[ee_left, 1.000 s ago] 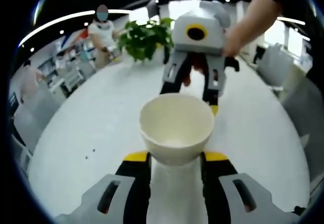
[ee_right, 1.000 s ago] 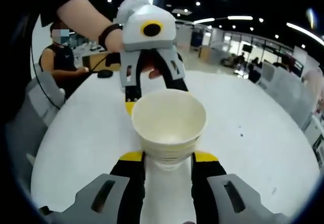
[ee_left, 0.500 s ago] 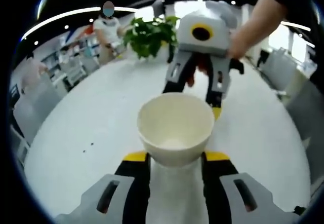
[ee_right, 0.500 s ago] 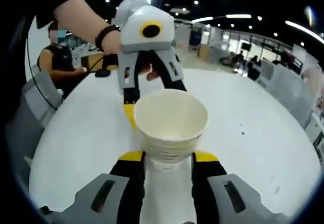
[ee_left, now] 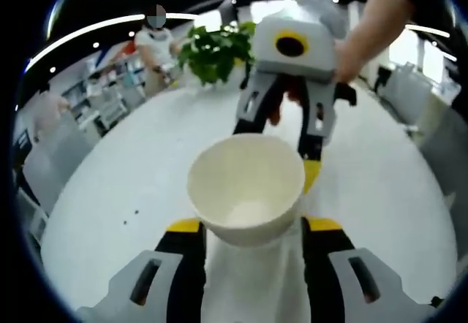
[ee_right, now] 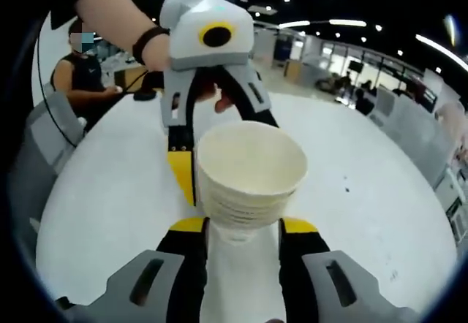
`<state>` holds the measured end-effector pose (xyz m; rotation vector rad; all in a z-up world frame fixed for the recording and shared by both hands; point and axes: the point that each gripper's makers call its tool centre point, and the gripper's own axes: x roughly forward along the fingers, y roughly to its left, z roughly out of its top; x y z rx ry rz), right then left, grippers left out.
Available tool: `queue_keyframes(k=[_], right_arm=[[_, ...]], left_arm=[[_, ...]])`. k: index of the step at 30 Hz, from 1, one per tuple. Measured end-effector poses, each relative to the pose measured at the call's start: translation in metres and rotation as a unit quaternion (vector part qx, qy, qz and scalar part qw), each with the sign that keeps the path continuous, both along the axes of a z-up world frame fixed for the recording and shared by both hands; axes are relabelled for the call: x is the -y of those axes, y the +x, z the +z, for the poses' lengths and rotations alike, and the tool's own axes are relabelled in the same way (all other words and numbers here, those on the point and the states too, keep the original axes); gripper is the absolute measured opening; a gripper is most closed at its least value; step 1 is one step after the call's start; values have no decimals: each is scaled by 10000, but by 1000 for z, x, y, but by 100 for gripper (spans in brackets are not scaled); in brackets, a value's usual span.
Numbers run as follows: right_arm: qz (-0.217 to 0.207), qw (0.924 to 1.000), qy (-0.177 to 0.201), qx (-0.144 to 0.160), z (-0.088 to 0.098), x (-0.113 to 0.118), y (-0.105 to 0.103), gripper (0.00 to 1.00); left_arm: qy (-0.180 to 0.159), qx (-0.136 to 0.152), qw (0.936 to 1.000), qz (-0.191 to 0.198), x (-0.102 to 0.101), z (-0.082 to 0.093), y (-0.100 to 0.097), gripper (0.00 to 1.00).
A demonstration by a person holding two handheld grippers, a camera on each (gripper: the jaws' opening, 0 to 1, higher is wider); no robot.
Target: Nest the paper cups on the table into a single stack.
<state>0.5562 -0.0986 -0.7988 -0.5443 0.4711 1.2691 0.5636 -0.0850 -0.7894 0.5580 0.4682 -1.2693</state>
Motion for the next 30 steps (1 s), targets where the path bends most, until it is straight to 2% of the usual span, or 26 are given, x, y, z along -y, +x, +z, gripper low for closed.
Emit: queue_keyframes(k=[4,6,13,23,26,30], right_arm=[[-83,9999,-55,-41,0,7,-1,39],[-144,9998,-89,-47,0,12,-3,41],[-480,9987,155,-96,17,25,-14,46],[-839,9957,368,-127,42,39,-51,52],[-976,9941,454,-156,55,40,-68,56],[-1100,9922,573,-117,72,42,-91,58]], left_arm=[[26,139,9999,60,-3,4,1,64],[72,130,9998,99,-7,5,0,64],[-22,113,9994,332,-23,16,-9,69],[-259,201,9975,627,-38,51,-40,73],[-421,227,9961,740,-39,66,-49,77],[-405,232,9959,779,-40,78,-66,80]])
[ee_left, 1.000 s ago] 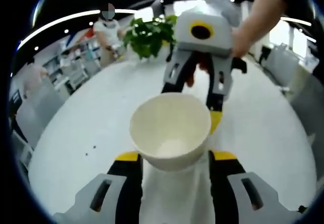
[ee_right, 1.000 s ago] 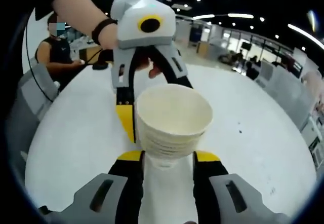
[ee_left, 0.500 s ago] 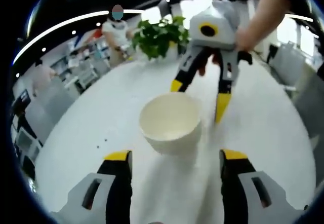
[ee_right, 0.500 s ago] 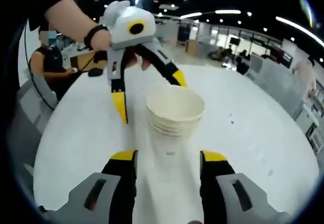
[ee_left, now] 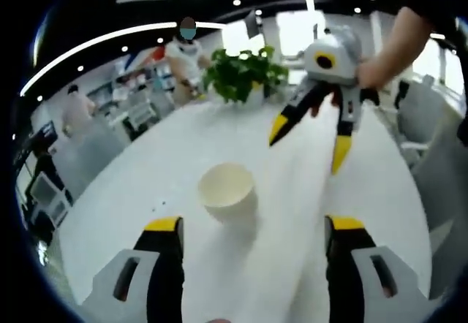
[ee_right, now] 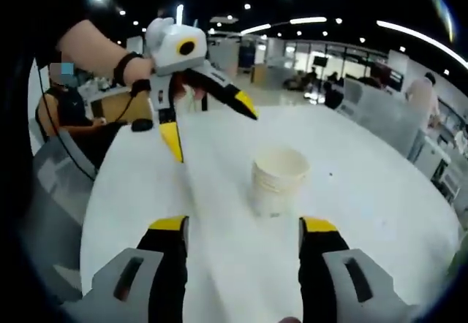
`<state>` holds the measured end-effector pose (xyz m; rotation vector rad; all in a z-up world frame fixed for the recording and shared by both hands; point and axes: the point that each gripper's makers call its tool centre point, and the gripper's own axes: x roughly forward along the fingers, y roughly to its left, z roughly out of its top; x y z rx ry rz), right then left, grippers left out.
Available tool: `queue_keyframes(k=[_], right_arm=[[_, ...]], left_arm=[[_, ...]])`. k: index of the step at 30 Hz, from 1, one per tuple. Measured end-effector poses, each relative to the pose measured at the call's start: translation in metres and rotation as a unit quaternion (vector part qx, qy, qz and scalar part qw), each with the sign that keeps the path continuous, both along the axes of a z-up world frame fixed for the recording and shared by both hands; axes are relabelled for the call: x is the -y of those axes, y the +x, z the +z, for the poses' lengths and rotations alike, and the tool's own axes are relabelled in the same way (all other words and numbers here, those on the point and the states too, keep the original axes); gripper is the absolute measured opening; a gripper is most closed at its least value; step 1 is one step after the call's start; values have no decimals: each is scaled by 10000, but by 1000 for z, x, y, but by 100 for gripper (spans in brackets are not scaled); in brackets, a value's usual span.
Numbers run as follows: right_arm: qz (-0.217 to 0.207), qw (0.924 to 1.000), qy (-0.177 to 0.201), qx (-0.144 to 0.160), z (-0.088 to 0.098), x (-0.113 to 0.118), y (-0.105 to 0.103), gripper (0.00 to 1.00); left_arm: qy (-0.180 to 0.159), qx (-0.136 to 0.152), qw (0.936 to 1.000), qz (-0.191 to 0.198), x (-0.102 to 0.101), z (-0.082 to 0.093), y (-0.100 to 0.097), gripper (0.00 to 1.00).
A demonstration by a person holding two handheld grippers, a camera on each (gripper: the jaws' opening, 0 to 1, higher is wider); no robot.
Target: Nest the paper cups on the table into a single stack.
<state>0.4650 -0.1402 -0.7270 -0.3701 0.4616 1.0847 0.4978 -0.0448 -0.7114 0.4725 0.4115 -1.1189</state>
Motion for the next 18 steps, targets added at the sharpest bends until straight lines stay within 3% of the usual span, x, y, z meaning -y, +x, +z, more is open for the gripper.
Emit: queue_keyframes(k=[10,18], right_arm=[[-236,9997,32,63,24,6,-54,69],[-635,9973,353,106,40,10,-93,79]], left_arm=[[-481,-71,9974,528,-7,37,-47,91],[-655,-204,9945,787,-17,38,-94,94]])
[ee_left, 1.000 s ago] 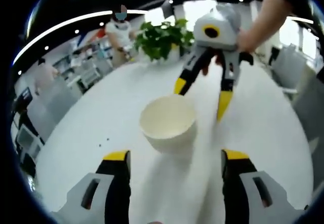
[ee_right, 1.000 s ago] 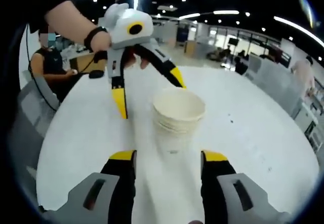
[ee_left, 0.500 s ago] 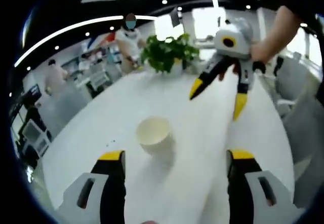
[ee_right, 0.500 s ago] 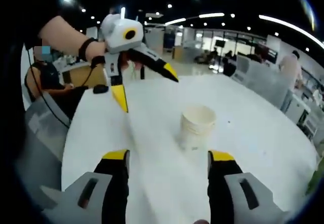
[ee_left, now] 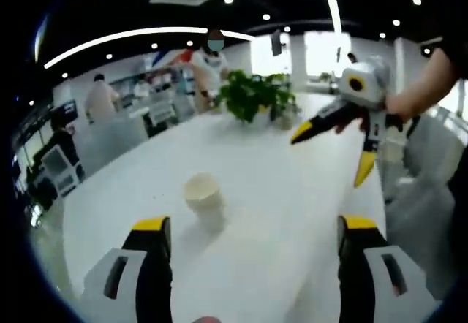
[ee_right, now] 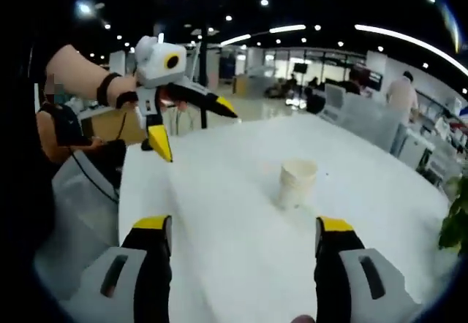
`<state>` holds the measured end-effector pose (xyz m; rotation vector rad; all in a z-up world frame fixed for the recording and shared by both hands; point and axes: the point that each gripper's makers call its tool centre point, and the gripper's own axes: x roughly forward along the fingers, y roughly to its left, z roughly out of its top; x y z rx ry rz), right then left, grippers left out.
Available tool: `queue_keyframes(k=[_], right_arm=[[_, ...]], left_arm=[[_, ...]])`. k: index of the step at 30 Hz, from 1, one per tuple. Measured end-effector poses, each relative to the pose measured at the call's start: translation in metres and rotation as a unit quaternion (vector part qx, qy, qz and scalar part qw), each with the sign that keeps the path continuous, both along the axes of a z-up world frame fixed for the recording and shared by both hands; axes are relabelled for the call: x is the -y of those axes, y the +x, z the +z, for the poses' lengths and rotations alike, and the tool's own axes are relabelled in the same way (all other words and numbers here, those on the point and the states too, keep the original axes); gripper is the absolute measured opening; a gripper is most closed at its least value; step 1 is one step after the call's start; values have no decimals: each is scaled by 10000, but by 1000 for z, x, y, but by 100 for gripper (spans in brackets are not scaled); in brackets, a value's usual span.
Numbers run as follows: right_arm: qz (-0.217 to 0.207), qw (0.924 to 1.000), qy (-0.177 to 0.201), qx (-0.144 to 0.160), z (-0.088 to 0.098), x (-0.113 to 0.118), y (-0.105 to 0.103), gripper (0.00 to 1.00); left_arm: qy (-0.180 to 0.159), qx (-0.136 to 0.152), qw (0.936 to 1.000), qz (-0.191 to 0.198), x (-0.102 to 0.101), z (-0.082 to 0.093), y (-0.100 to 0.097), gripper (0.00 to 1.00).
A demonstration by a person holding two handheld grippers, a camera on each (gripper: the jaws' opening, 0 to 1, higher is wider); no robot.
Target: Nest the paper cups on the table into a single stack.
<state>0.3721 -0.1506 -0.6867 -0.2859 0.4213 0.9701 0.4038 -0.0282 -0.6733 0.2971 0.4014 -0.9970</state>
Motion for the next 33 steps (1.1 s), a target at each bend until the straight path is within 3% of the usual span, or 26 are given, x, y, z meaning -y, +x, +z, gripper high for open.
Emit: queue_keyframes(k=[5,12,15,23,33], right_arm=[[-128,9998,143,-85,-3,4,-22,85],[-514,9980,252,-283,-14,23,-40,100],[-649,9969,343,-282,-11,30,-45,100],[-856,9958,323,-79,0,39,-44,100],[-599,9980,182,69,15,25,-34,100]], left_arm=[[-82,-142,9998,133,-11,-8,-27,94],[-126,-83,9995,295,-37,-5,-51,95],[-74,-106,9994,335,-49,-5,-59,98],[-286,-208,9981,502,-75,-4,-71,99],[-283,-158,9975,624,-82,0,-72,99]])
